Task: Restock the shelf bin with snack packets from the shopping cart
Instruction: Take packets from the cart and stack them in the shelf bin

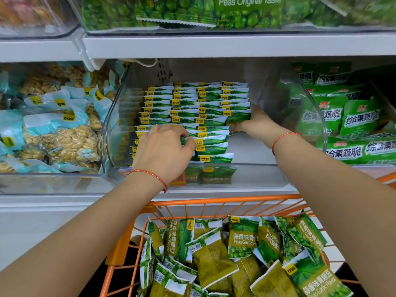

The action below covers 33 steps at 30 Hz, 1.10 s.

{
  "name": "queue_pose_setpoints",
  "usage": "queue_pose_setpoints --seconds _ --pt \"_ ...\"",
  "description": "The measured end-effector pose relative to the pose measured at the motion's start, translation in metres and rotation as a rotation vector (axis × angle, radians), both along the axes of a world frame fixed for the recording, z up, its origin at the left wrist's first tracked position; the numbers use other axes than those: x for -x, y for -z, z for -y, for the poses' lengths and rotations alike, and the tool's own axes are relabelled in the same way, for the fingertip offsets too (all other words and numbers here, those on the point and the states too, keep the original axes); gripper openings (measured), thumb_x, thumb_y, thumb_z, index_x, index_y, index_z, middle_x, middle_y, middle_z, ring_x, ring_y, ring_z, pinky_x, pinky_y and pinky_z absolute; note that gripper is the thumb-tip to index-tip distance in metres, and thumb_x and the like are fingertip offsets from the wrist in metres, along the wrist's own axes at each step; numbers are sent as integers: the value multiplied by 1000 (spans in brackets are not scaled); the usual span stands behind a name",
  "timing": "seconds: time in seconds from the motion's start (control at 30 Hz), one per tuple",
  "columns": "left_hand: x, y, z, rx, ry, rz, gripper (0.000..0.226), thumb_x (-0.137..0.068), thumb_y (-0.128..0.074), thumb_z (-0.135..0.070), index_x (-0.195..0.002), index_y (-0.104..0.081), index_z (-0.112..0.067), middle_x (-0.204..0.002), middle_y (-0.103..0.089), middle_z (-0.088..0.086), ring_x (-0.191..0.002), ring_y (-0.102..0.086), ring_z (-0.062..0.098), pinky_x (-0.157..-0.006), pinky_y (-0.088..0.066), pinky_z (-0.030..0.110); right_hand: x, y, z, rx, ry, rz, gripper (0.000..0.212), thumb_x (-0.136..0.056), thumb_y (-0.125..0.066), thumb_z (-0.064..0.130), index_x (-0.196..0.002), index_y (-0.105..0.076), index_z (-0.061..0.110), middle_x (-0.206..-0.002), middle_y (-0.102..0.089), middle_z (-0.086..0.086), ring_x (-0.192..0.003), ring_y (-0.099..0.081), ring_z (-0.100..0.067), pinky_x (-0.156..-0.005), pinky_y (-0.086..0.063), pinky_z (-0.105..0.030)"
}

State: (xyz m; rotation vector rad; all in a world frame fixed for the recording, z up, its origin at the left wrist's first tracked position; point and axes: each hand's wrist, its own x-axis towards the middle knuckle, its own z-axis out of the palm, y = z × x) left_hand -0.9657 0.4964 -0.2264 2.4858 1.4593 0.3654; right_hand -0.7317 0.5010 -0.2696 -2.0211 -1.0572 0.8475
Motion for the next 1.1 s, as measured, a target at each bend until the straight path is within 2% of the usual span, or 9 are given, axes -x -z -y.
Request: queue_pose_setpoints --seconds 0.2,0.43,0.57,0.63,0.7,0.77,0.9,1.0,1.1 --pt "1 0 -1 -18 0 32 30 -94 -45 -37 -114 -63 -23 -84 -53 -2 -96 -53 25 -73 -33 31 4 -1 -2 62 53 -6 67 -73 -80 25 -130 -46 13 -123 -60 -4 -114 -57 -25 -99 -47 -40" --pt "3 -1 1 -31 -4 68 32 -95 -44 -37 -118 -61 -24 -116 -64 4 -113 -48 26 -85 -37 34 17 -33 25 -36 158 -87 32 -88 -66 25 -114 -53 10 -113 -60 -4 -95 -54 -20 -86 -44 -30" --pt "9 -7 7 -117 87 176 31 -96 -47 -27 -123 -59 -19 -123 -61 7 -118 -46 28 -94 -33 33 39 -69 53 -63 161 64 39 -92 -54 44 -108 -50 10 -74 -52 -2 -70 -53 -20 -61 -40 -29" --pt "14 -16 17 -170 161 237 29 -96 -49 -21 -122 -60 -16 -123 -61 7 -119 -47 27 -98 -30 31 51 -87 72 -145 168 92 40 -93 -55 40 -106 -57 2 -91 -64 -11 -81 -59 -24 -66 -46 -30" --pt "20 -29 40 -194 231 307 30 -94 -49 -16 -123 -59 -16 -119 -62 4 -114 -52 25 -95 -33 30 67 -106 96 -205 152 -151 27 -96 -52 30 -104 -60 5 -95 -68 -13 -70 -63 -18 -60 -50 -24" --pt "23 -39 73 -120 323 353 31 -94 -49 -15 -124 -57 -18 -106 -64 -1 -97 -60 20 -83 -43 31 79 -122 124 -177 34 -322 22 -98 -48 28 -94 -62 12 -69 -64 -3 -45 -54 -7 -45 -44 -16" --pt "33 -45 136 190 563 -82 27 -95 -53 -23 -120 -61 -18 -104 -66 2 -95 -62 22 -70 -39 25 95 -122 179 80 -266 -186 24 -97 -53 27 -87 -64 8 -61 -61 -1 -36 -50 -4 -39 -43 -14" --pt "57 -40 161 427 365 -567 30 -95 -53 -17 -122 -59 -5 -121 -61 11 -112 -59 26 -59 -37 23 101 -97 213 385 -382 -8 22 -95 -56 25 -89 -63 5 -62 -64 -3 -39 -56 -6 -40 -45 -15" --pt "76 -20 166 524 550 -691 14 -86 -54 -7 -78 -62 -15 -82 -58 9 -71 -55 25 -60 -43 31 107 -74 249 630 -513 277 31 -88 -66 29 -98 -66 0 -80 -70 -7 -58 -60 -14 -50 -46 -20"
